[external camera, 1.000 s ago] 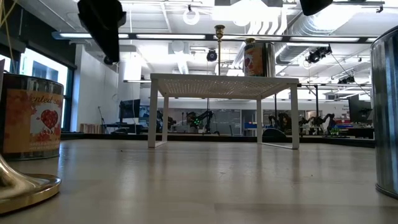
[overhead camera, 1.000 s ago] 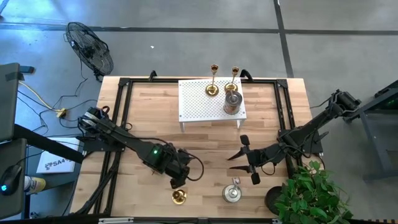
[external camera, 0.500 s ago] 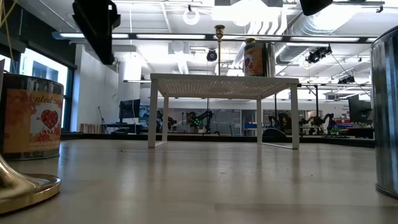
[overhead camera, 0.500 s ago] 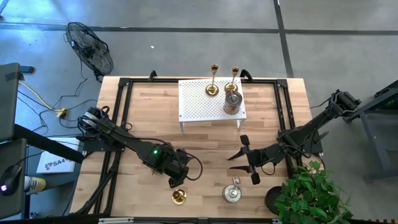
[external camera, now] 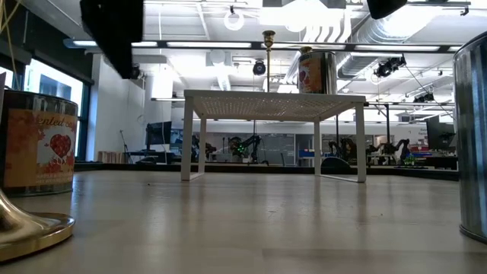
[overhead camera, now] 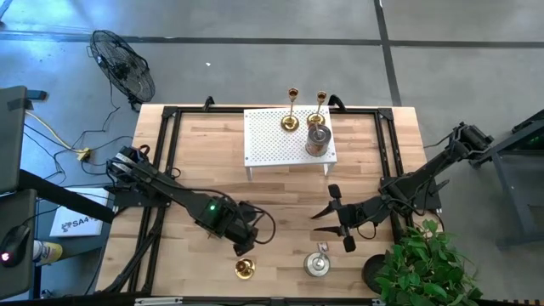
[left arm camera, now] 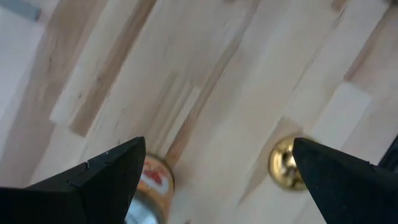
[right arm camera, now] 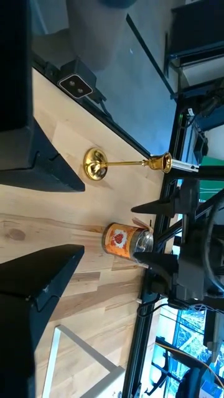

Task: Pick & Place candle stick holders
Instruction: Put the left silver candle on the shelf aligned with the other silver candle

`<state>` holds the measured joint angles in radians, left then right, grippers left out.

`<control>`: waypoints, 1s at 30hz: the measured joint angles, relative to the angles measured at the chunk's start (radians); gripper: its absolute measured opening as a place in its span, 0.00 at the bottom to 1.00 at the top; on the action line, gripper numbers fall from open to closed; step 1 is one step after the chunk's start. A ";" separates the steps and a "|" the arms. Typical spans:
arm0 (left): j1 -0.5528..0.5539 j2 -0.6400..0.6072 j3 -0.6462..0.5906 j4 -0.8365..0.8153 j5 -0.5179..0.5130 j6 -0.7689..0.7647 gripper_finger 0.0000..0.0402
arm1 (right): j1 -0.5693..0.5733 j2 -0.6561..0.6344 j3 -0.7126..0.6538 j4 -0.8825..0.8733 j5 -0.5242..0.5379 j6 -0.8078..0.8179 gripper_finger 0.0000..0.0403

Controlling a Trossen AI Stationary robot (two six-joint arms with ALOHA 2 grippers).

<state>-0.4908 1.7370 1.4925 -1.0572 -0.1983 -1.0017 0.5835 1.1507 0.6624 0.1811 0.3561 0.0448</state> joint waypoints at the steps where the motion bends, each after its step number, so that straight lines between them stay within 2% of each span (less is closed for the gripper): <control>1: 0.000 0.000 0.000 0.011 -0.016 0.004 1.00 | 0.000 0.000 0.000 0.000 0.000 0.000 0.35; 9: 0.000 0.000 0.000 0.045 -0.054 0.005 1.00 | 0.000 0.000 0.000 0.001 0.000 0.000 0.35; 10: 0.003 0.000 0.000 0.052 -0.031 -0.001 1.00 | 0.000 0.000 0.000 0.000 0.000 0.000 0.35; 13: 0.035 0.000 0.000 0.020 0.157 -0.025 1.00 | 0.000 0.000 0.000 0.000 0.000 0.000 0.35; 15: 0.048 0.000 0.000 -0.043 0.194 -0.071 1.00 | 0.000 0.000 0.000 0.001 0.000 0.000 0.35; 18: 0.065 0.000 0.000 -0.153 0.192 -0.103 1.00 | 0.000 0.000 0.000 0.000 0.000 0.000 0.35; 22: 0.080 -0.007 0.001 -0.186 0.218 -0.115 1.00 | 0.000 0.000 0.000 0.000 0.000 0.000 0.35; 30: 0.078 -0.051 0.001 -0.363 0.154 -0.236 1.00 | 0.000 0.000 0.000 0.001 0.000 0.000 0.35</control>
<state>-0.4131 1.6860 1.4933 -1.4205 -0.0447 -1.2376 0.5834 1.1507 0.6624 0.1826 0.3560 0.0448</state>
